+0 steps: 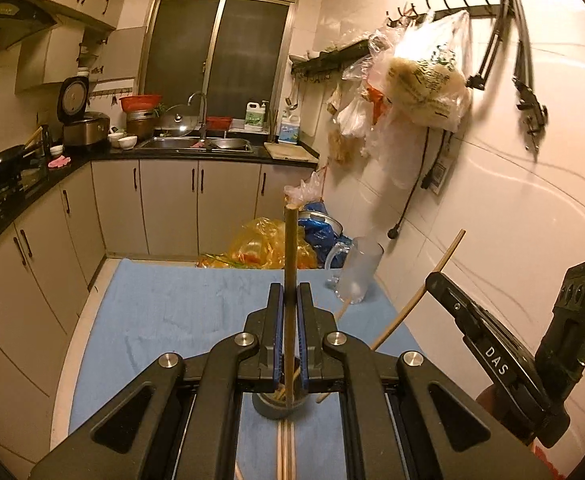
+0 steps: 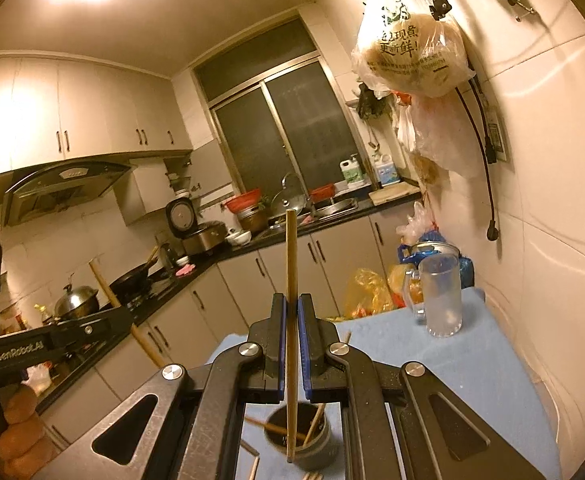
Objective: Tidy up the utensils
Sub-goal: 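Carry both upright chopsticks over the black cup and lower them in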
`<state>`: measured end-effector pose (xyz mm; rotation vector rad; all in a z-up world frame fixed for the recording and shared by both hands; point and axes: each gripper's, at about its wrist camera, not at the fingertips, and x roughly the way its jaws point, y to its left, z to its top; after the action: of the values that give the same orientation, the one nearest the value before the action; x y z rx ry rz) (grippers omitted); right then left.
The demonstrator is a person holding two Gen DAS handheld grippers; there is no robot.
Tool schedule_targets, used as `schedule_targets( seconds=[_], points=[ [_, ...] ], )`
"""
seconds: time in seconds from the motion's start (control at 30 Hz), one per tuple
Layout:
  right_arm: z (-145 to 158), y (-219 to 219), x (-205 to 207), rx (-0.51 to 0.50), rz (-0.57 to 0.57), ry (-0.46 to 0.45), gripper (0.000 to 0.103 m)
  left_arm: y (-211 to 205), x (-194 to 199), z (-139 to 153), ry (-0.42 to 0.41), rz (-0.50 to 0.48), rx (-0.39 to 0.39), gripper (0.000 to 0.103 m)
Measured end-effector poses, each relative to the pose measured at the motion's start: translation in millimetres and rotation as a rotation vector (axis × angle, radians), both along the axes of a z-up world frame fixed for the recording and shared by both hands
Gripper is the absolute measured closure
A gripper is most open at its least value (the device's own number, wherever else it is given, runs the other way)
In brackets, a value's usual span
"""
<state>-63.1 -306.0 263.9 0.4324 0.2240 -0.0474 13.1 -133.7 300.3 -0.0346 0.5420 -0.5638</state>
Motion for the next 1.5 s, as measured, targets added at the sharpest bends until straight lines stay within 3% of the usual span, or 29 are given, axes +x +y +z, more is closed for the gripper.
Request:
schedule_targets(
  seconds=[0.23,0.57,0.7,0.97,1.5],
  points=[
    [-14,-3,35,0.000,-0.030,0.043,0.097,-6,29,-27,0.068,0.003,0.001,0.097],
    [-60,-7,71,0.020,-0.025,0.160,0.097,-17,61,-78,0.158,0.026,0.040,0.097],
    [-61,-11,70,0.021,-0.029,0.147,0.097,-13,64,-72,0.163,0.023,0.017,0.097],
    [-66,-10,76,0.011,-0.024,0.154,0.097,-5,54,-39,0.089,0.023,-0.010,0.097],
    [-91,-9,86,0.035,0.011,0.218,0.097,-13,71,-40,0.118,0.040,-0.021,0.097]
  ],
)
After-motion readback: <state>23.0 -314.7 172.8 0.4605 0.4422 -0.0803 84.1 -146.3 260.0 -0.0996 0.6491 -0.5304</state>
